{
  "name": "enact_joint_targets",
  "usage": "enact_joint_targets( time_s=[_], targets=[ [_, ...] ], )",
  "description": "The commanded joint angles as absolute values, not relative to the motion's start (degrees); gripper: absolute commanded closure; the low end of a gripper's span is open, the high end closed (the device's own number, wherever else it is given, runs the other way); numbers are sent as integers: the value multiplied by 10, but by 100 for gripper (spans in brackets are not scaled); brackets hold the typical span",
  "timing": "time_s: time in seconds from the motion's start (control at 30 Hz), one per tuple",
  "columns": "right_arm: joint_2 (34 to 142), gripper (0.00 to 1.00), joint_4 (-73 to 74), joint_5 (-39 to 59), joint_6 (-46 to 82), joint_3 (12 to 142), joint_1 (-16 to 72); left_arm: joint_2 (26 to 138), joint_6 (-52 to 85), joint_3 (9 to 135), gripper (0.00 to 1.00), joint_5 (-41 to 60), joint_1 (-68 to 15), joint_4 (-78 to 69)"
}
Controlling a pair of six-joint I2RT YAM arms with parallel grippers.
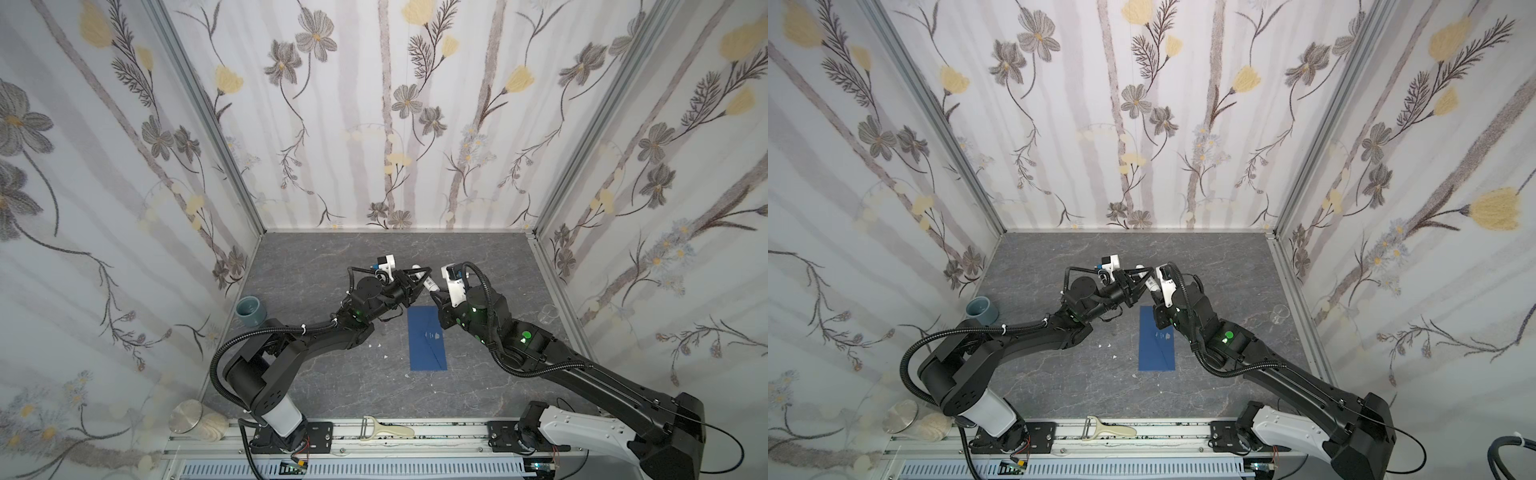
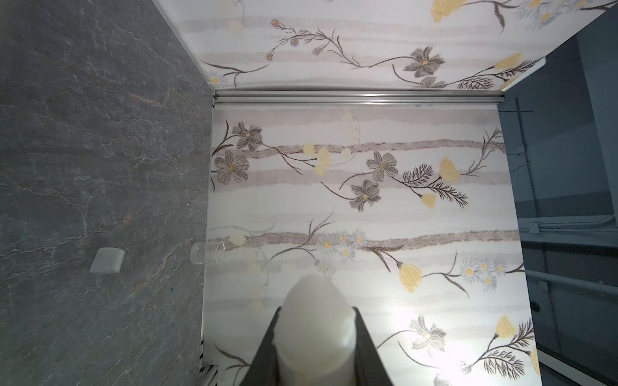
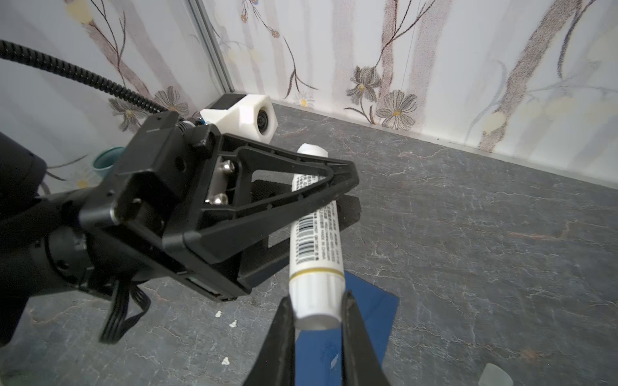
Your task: Place the letter into the envelope and seal it
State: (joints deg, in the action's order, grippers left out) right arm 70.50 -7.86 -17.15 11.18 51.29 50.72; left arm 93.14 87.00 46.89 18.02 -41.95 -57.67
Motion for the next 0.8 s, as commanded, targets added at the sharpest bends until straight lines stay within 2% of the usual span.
enact_joint_targets(
  time_s=[0.0, 0.77],
  targets=[
    [717, 99, -65, -235, 57, 530, 526, 923, 861, 464, 100, 244, -425, -571],
    [846, 100, -119, -531, -112, 613, 677, 895, 854, 441, 100, 269, -428, -550]
  ],
)
